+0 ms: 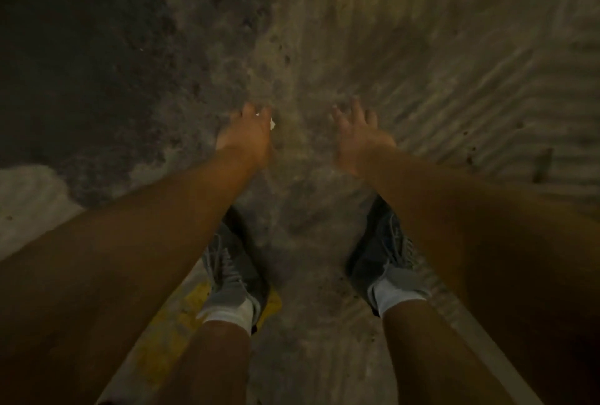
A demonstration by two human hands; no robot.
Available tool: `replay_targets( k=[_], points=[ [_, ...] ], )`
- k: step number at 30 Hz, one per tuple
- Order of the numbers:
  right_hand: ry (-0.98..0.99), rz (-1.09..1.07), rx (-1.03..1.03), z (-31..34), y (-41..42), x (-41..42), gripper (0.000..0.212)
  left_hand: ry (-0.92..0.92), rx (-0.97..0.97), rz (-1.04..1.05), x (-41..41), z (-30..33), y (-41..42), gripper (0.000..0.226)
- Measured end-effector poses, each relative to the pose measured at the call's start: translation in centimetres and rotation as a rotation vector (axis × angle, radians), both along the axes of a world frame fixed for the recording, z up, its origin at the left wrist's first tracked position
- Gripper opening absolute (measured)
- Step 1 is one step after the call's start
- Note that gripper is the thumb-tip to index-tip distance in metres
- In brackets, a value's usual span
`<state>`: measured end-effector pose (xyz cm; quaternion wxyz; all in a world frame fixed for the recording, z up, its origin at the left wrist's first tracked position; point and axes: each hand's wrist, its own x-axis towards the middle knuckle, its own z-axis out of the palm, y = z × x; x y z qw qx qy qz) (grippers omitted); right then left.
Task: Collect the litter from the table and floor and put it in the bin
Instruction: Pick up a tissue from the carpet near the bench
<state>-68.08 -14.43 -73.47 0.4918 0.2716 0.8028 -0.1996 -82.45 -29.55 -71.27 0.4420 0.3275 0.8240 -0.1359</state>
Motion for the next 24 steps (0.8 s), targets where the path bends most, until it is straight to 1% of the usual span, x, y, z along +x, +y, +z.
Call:
replay_targets(
  k=[2, 5, 7, 10, 13, 15, 17, 18, 21, 24],
  points=[
    [0.023, 0.015, -0.004, -1.8, -0.6, 0.7, 0.097, 0.001, -0.022, -0.004, -0.3, -2.2, 0.0, 0.055],
    [0.094, 0.034, 0.018, -3.1, -1.3, 1.9, 0.101, 0.016, 0.045, 0.005, -0.9, -4.2, -0.3, 0.038],
    [0.135, 0.026, 0.039, -3.4, -1.6, 2.5, 0.101, 0.011, 0.102, 0.021, -1.2, -4.2, -0.6, 0.028],
    [0.118, 0.035, 0.055, -2.9, -1.3, 2.2, 0.096, 0.007, 0.207, 0.091, -1.3, -2.4, -1.1, 0.022],
    [0.008, 0.050, -0.015, -1.0, 0.0, 0.2, 0.093, 0.033, 0.304, 0.112, -1.4, 1.4, -1.6, 0.023],
    [-0.008, 0.045, -0.081, 1.2, 1.7, -1.7, 0.076, 0.040, 0.333, 0.110, -1.7, 4.7, -1.7, 0.027],
    [0.030, 0.053, -0.088, 4.3, 3.7, -3.6, 0.057, 0.043, 0.339, 0.156, -2.1, 8.5, -1.3, 0.028],
    [0.054, 0.062, -0.070, 6.3, 4.6, -4.6, 0.052, 0.049, 0.347, 0.175, -2.5, 10.6, -1.0, 0.027],
    [0.152, 0.035, -0.039, 13.1, 6.1, -6.8, 0.045, 0.069, 0.386, 0.218, -4.2, 17.1, 0.3, 0.023],
    [0.217, -0.025, -0.051, 21.8, 7.3, -7.8, 0.041, 0.067, 0.435, 0.273, -5.8, 25.3, 2.5, 0.019]
  ],
)
